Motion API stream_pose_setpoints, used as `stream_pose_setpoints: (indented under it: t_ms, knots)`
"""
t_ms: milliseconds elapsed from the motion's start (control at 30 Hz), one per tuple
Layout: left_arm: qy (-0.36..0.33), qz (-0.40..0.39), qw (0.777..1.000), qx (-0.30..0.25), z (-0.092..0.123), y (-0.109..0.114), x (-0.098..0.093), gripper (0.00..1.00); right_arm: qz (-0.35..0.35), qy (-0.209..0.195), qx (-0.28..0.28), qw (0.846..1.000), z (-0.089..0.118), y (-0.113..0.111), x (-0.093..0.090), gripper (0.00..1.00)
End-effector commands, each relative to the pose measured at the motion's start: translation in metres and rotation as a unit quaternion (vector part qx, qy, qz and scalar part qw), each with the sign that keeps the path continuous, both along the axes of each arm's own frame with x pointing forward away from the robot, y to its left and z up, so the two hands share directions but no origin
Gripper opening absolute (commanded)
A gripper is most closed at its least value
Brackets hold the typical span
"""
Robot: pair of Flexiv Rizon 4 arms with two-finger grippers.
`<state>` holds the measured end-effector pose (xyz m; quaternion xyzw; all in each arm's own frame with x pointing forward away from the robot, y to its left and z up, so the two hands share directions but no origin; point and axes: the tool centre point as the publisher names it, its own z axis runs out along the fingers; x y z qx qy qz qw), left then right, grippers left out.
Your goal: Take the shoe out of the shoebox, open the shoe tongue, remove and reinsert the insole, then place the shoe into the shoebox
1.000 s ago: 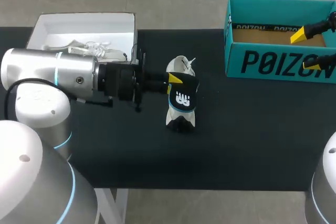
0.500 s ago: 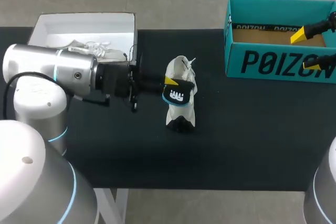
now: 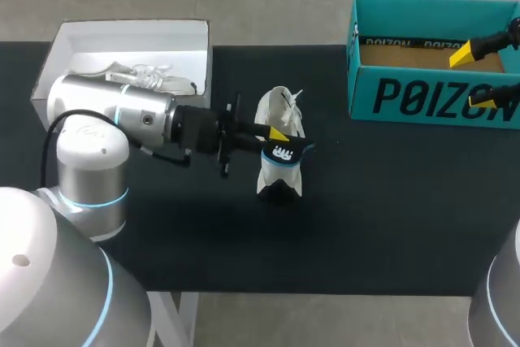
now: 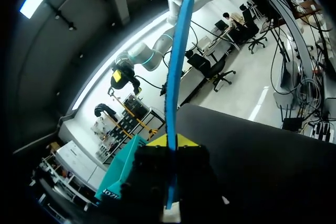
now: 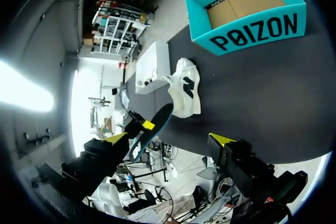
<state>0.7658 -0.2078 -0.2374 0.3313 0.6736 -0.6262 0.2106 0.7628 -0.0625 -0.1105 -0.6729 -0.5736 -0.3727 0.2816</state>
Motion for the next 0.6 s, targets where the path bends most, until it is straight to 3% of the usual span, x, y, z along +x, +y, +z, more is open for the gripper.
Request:
stream_pose_setpoints:
  t_ms: [33,600]
  knots:
    - [0.000,-0.003,1.000,-0.002,-0.002,-0.002,0.003,0.00,-0.001,0.000,-0.001,1.000,0.000,0.000,-0.001,1.00]
    - [0.018,0.013,1.000,0.013,-0.040,0.006,0.042,0.00,-0.001,0.000,-0.001,1.000,0.000,0.000,-0.001,1.00]
